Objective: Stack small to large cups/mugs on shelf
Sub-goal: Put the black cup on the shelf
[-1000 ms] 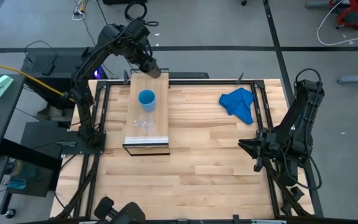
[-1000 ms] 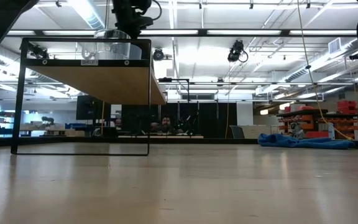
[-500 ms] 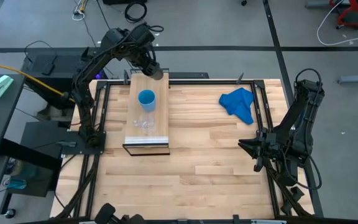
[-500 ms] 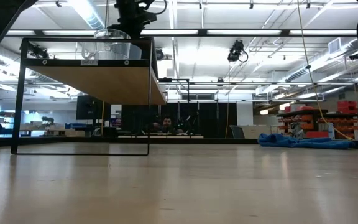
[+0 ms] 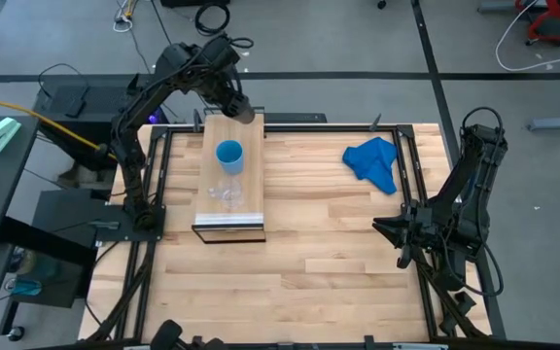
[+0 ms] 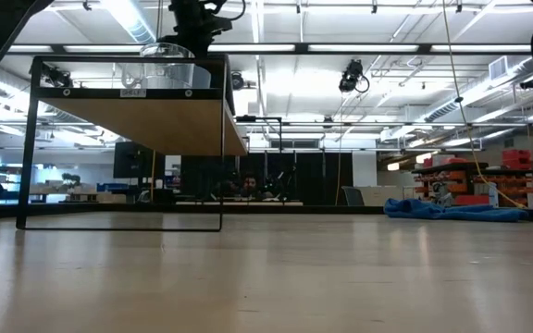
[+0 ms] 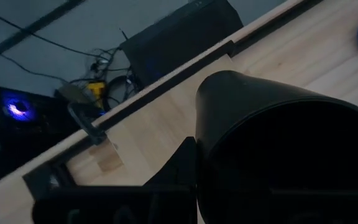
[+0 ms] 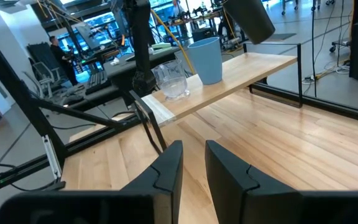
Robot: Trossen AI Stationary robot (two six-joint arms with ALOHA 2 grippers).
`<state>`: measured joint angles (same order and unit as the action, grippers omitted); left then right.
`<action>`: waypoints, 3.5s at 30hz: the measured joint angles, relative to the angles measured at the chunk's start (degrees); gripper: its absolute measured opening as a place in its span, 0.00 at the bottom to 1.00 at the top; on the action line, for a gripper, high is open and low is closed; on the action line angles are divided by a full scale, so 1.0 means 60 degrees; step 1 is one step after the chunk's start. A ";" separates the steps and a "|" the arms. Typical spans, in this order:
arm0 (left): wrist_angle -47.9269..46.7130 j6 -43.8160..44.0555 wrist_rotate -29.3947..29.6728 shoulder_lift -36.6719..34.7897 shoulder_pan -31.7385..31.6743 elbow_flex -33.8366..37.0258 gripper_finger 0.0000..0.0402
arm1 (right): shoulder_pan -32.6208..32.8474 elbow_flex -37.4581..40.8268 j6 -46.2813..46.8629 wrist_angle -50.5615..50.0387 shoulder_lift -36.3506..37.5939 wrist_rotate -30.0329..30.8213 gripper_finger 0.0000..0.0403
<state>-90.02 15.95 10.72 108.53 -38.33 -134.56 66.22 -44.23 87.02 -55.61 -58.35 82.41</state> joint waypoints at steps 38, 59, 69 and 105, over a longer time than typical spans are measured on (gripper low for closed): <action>0.0860 -0.0262 -0.1149 -0.1479 -0.0583 0.3392 0.02 | 0.0000 0.0000 0.0000 0.0004 0.0000 0.0000 0.19; 0.0722 -0.0134 -0.1605 -0.1214 -0.1351 0.3388 0.02 | 0.0004 0.0000 0.0000 0.0000 0.0000 0.0000 0.19; 0.0861 -0.0276 -0.1856 -0.0965 -0.1363 0.3373 0.02 | 0.0003 0.0000 -0.0001 0.0004 0.0000 0.0000 0.19; 0.0699 -0.0255 -0.1793 -0.1038 -0.1405 0.3228 0.10 | 0.0000 0.0000 0.0000 0.0004 0.0000 0.0000 0.19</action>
<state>-85.82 14.41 -0.03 102.30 -46.76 -115.20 66.22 -44.23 87.02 -55.59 -58.35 82.41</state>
